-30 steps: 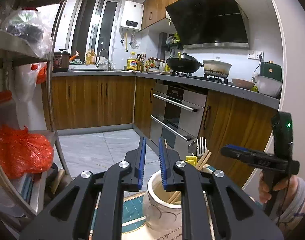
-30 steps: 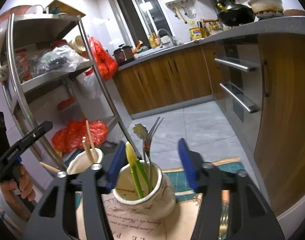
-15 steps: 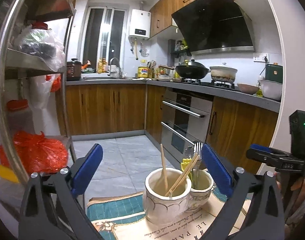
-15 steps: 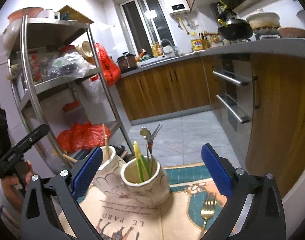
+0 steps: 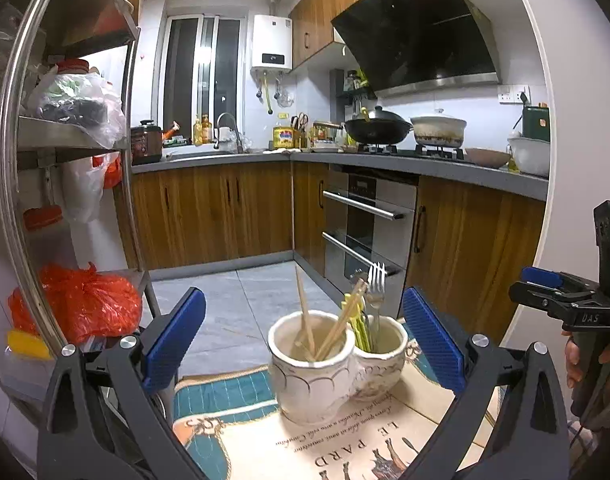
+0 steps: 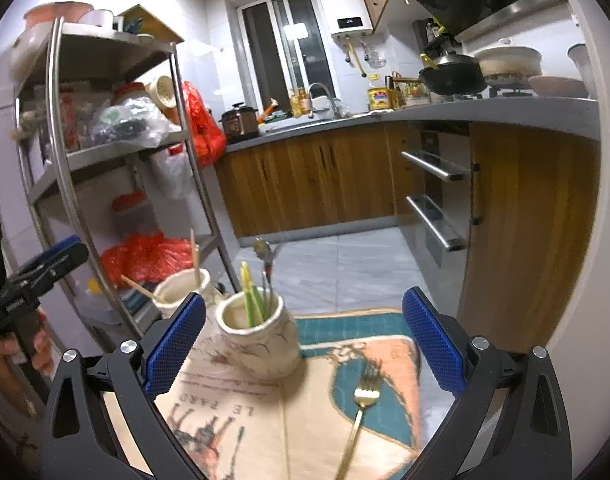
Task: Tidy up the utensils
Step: 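Withdraw both open tools back toward the gold fork on the placemat, then grasp a wooden chopstick on the placemat with the left tool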
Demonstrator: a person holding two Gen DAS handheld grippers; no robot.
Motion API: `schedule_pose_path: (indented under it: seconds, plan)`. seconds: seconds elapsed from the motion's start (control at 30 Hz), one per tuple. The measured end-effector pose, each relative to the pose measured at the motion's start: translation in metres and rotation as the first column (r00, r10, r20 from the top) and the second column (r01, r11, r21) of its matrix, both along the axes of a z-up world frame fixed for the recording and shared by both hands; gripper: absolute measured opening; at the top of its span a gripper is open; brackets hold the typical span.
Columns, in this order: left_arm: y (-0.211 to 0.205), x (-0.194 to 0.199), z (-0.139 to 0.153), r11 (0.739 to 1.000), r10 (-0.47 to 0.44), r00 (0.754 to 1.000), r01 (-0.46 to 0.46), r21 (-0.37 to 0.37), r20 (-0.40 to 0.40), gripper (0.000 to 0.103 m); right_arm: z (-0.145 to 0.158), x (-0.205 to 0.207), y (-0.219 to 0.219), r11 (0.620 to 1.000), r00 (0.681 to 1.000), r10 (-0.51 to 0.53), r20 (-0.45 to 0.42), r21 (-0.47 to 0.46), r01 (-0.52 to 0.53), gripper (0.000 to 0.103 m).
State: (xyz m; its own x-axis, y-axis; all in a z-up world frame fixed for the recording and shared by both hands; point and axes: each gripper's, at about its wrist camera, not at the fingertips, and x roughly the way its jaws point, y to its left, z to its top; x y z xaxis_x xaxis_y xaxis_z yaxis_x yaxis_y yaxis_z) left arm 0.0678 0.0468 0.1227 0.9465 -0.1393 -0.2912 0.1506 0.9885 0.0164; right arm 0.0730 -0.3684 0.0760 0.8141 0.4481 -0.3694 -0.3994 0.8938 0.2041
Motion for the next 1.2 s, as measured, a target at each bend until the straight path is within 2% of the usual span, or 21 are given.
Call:
schedule_pose_path:
  seconds: [0.13, 0.3, 0.47, 0.63, 0.8, 0.93, 1.07, 1.2]
  plan:
    - [-0.005, -0.003, -0.009, 1.0, -0.014, 0.999, 0.013, -0.028, -0.039, 0.097, -0.012, -0.005, -0.004, 0.997, 1.0, -0.014, -0.011, -0.071, 0.013, 0.098]
    - [-0.013, -0.006, -0.035, 0.999, -0.03, 0.992, 0.026, -0.032, -0.119, 0.097, -0.035, -0.002, -0.011, 0.987, 0.997, -0.042, -0.06, -0.157, 0.032, 0.098]
    - [-0.027, -0.003, -0.071, 0.999, -0.039, 0.971, 0.035, -0.021, -0.235, 0.097, -0.06, 0.005, -0.013, 0.972, 0.992, -0.053, -0.118, -0.236, 0.024, 0.098]
    - [-0.046, -0.002, -0.102, 0.998, -0.055, 0.951, 0.06, 0.007, -0.304, 0.097, -0.087, 0.017, -0.007, 0.951, 0.981, -0.041, -0.187, -0.309, -0.02, 0.098]
    - [-0.061, 0.001, -0.117, 0.998, -0.056, 0.939, 0.067, 0.02, -0.339, 0.097, -0.104, 0.036, -0.007, 0.945, 0.973, -0.012, -0.229, -0.322, -0.064, 0.098]
    - [-0.075, 0.008, -0.127, 1.0, -0.028, 0.931, 0.029, -0.003, -0.363, 0.097, -0.115, 0.059, -0.007, 0.946, 0.964, 0.009, -0.265, -0.309, -0.093, 0.098]
    - [-0.088, 0.016, -0.137, 0.999, 0.033, 0.924, -0.034, 0.004, -0.381, 0.097, -0.119, 0.074, -0.003, 0.945, 0.96, 0.046, -0.277, -0.298, -0.132, 0.092]
    - [-0.099, 0.021, -0.145, 0.997, 0.065, 0.911, -0.078, -0.014, -0.406, 0.097, -0.122, 0.087, 0.0, 0.941, 0.951, 0.101, -0.293, -0.281, -0.187, 0.068]
